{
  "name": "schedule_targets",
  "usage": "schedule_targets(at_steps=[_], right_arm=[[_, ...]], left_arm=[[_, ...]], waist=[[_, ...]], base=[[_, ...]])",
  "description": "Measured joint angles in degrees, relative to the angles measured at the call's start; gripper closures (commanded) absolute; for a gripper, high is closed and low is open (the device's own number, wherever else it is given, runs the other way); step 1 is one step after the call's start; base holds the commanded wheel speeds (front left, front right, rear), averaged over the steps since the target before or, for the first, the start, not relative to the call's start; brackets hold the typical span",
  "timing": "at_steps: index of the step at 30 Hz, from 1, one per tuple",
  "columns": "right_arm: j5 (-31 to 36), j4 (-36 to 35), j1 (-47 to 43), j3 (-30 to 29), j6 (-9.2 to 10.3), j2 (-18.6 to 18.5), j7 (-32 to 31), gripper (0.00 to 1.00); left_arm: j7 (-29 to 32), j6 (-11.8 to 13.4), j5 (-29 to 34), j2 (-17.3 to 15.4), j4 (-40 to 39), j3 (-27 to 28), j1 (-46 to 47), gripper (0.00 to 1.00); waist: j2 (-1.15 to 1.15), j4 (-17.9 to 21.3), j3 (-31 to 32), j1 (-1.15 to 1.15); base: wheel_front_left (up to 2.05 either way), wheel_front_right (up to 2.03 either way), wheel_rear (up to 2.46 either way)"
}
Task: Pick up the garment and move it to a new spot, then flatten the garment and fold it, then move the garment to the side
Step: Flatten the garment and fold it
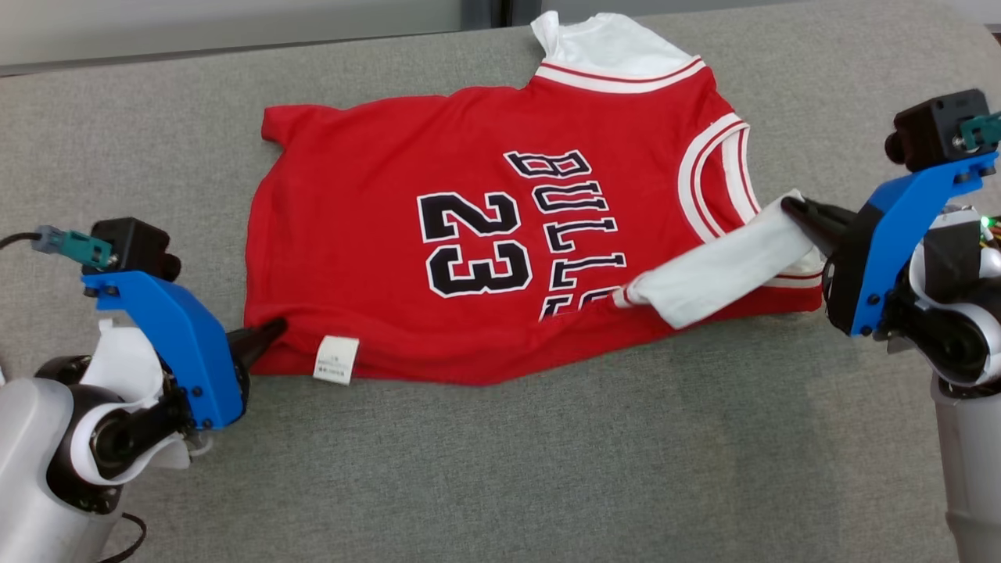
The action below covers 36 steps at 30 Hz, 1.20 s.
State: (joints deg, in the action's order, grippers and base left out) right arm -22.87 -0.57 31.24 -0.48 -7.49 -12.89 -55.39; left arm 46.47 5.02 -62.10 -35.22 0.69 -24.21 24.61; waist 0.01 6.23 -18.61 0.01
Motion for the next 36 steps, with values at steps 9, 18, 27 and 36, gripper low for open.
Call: schedule_targets(at_steps=[9, 18, 27, 36], right_arm=[[0.2, 6.1, 3.0, 0.9, 0.0, 0.0, 5.9, 1.0], [-1.0, 9.5, 5.4, 3.2, 0.0, -0.3, 13.4, 0.0], [-1.1, 10.2, 3.8, 2.2, 0.0, -2.4, 18.7, 0.0], [1.7, 7.1, -6.6, -6.0, 0.0, -2.2, 19.0, 0.0]], left_arm=[[-2.0, 0.7, 1.1, 0.6, 3.2, 0.6, 0.8, 1.0], [-4.4, 0.5, 1.6, 2.3, 5.1, 0.5, 1.4, 0.0], [-18.4, 0.2, 7.0, 4.1, 4.1, 2.0, -3.1, 0.0], [-37.0, 4.1, 14.5, 9.4, 3.0, 2.2, -12.6, 0.0]], waist=[[0.0, -0.5, -1.8, 0.0], [0.0, -1.4, -2.0, 0.0], [0.0, -3.1, 1.0, -0.01], [-0.01, -4.8, 4.4, -0.02]], base=[[0.0, 0.0, 0.0], [0.0, 0.0, 0.0], [0.0, 0.0, 0.0], [0.0, 0.0, 0.0]])
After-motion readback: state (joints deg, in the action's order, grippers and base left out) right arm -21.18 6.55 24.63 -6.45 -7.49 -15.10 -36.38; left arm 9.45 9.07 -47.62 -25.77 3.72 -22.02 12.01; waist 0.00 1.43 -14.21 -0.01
